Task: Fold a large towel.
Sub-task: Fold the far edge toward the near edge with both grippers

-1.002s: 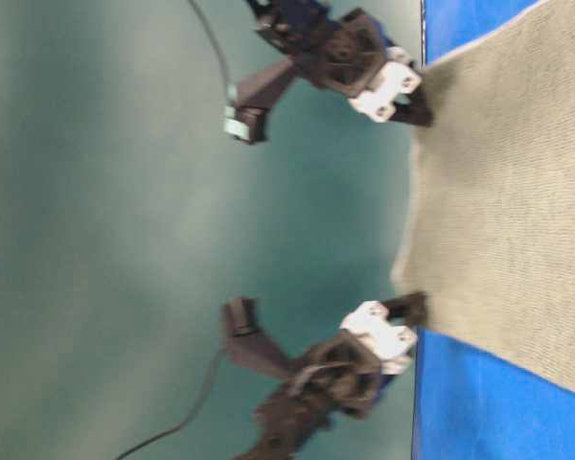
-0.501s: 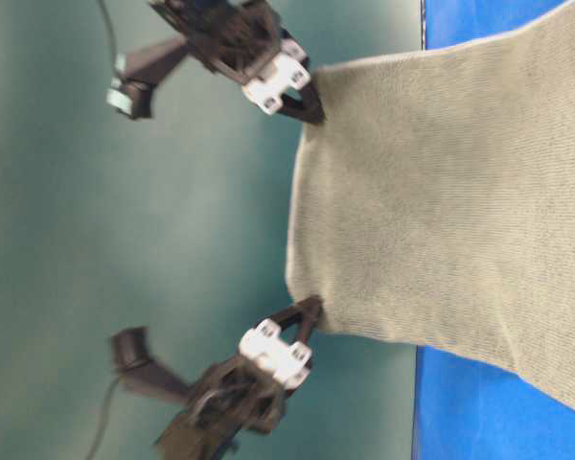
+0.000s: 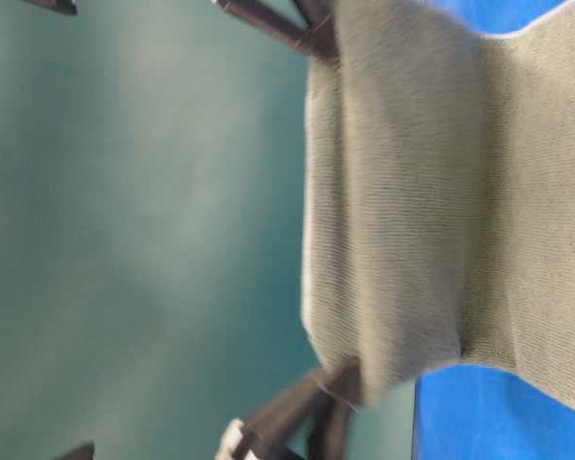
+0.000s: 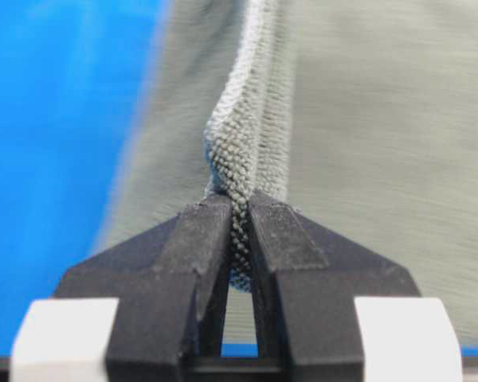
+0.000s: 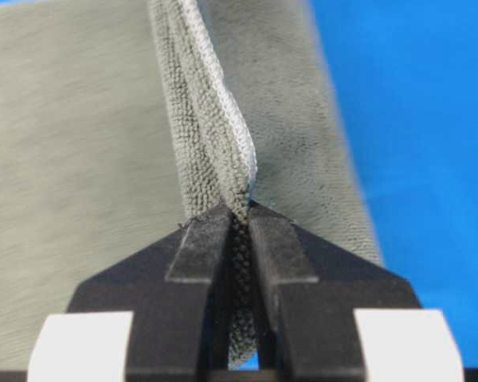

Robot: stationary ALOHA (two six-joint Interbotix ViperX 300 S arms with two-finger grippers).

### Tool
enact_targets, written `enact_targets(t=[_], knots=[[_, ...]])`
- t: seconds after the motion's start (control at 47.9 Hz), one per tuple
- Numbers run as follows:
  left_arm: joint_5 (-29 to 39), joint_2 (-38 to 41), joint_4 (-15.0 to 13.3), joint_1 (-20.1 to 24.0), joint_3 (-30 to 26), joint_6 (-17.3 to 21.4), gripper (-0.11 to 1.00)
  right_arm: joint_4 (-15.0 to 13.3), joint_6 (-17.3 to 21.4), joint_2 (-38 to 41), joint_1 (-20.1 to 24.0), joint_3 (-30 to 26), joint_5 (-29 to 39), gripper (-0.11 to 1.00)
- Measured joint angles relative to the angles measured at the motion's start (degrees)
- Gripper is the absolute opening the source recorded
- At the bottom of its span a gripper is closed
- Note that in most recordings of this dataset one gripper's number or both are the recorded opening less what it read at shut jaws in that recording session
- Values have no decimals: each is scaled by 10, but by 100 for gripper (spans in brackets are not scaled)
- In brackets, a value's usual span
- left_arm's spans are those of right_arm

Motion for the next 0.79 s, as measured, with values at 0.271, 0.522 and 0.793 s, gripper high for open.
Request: enact_targets(t=[0.271, 0.522, 0.793], knots=[[-56, 74, -6, -103, 20, -38, 4, 11, 83, 117, 83, -16, -6, 5], [-91, 155, -7, -159, 6, -89, 4, 17, 105, 164, 142, -42, -8, 5], [-105, 160, -6, -169, -1, -103, 4, 26, 105, 168, 149, -42, -35, 5]])
